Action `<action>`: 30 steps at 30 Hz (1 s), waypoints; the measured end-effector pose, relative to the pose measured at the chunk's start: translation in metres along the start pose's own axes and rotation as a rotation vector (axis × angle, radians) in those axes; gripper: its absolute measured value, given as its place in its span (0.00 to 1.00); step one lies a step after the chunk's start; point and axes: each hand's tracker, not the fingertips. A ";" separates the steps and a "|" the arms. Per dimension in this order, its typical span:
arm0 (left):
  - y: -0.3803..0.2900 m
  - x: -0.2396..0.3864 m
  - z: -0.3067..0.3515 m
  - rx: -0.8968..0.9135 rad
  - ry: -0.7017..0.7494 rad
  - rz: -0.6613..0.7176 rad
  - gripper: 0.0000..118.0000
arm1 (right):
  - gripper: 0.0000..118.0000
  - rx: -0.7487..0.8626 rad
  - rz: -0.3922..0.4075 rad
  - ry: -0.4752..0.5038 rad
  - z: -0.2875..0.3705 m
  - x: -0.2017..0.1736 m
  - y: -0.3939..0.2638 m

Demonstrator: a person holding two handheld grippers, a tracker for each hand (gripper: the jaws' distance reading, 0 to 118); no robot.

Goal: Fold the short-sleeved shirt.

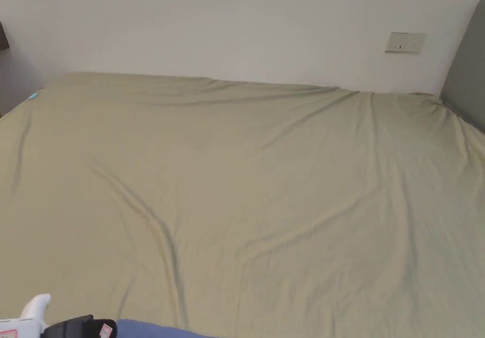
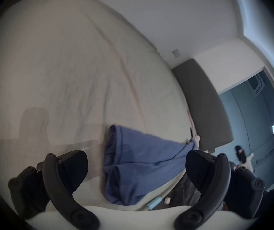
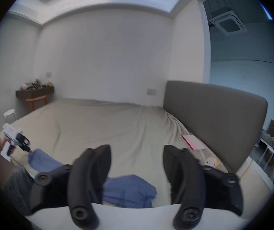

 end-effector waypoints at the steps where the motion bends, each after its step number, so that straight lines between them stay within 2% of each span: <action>1: 0.000 -0.003 -0.010 -0.050 0.027 -0.017 0.98 | 0.15 0.023 0.021 0.024 0.002 -0.010 0.005; 2: -0.001 -0.006 -0.020 -0.078 0.053 -0.028 0.98 | 0.01 0.048 0.043 0.027 0.005 -0.017 0.008; 3: -0.005 -0.009 -0.030 -0.114 0.065 -0.031 1.00 | 0.01 0.089 0.105 -0.036 0.009 -0.026 0.011; 5: -0.008 -0.001 -0.028 -0.016 -0.040 -0.127 1.00 | 0.01 0.074 0.131 0.057 0.014 -0.037 0.018; 6: -0.004 -0.001 -0.033 -0.032 -0.075 -0.109 1.00 | 0.01 0.086 0.134 0.069 0.018 -0.043 0.020; 7: -0.004 -0.005 -0.042 -0.094 -0.128 0.015 1.00 | 0.01 0.107 0.133 0.055 0.022 -0.049 0.021; 8: -0.003 -0.012 -0.046 -0.119 -0.204 0.093 1.00 | 0.01 0.119 0.126 0.065 0.024 -0.054 0.022; 9: 0.000 -0.013 -0.050 -0.177 -0.266 0.089 1.00 | 0.01 0.112 0.105 0.097 0.023 -0.051 0.026; 12: 0.004 -0.010 -0.051 -0.178 -0.230 0.042 1.00 | 0.01 0.107 0.061 0.116 0.022 -0.061 0.024; 16: 0.011 -0.037 -0.061 -0.194 -0.387 0.174 1.00 | 0.01 0.068 0.002 0.148 0.010 -0.064 0.021; 17: 0.014 -0.040 -0.065 -0.217 -0.406 0.180 0.93 | 0.01 0.043 -0.003 0.161 0.007 -0.059 0.020; 18: 0.016 -0.034 -0.071 -0.252 -0.257 0.111 0.69 | 0.01 0.022 0.012 0.161 0.006 -0.061 0.018; 19: 0.022 -0.031 -0.080 -0.297 -0.084 0.035 0.13 | 0.01 0.017 0.025 0.151 0.006 -0.064 0.015; 20: 0.019 -0.028 -0.088 -0.349 0.002 0.034 0.11 | 0.01 0.008 0.036 0.145 0.005 -0.065 0.013; 21: 0.022 -0.027 -0.083 -0.336 -0.186 0.035 0.11 | 0.01 -0.004 0.041 0.146 0.003 -0.063 0.012; 23: 0.033 -0.016 -0.082 -0.322 -0.052 -0.055 0.11 | 0.01 -0.035 0.038 0.145 0.000 -0.064 0.009; 25: 0.030 -0.007 -0.080 -0.311 -0.063 -0.092 0.11 | 0.01 -0.047 0.031 0.142 0.000 -0.062 0.005; 26: 0.030 -0.004 -0.075 -0.281 -0.023 -0.117 0.11 | 0.01 -0.054 0.026 0.139 0.000 -0.061 0.004; 30: 0.031 -0.015 -0.050 -0.183 -0.108 -0.041 0.11 | 0.01 -0.072 -0.004 0.136 -0.002 -0.060 0.005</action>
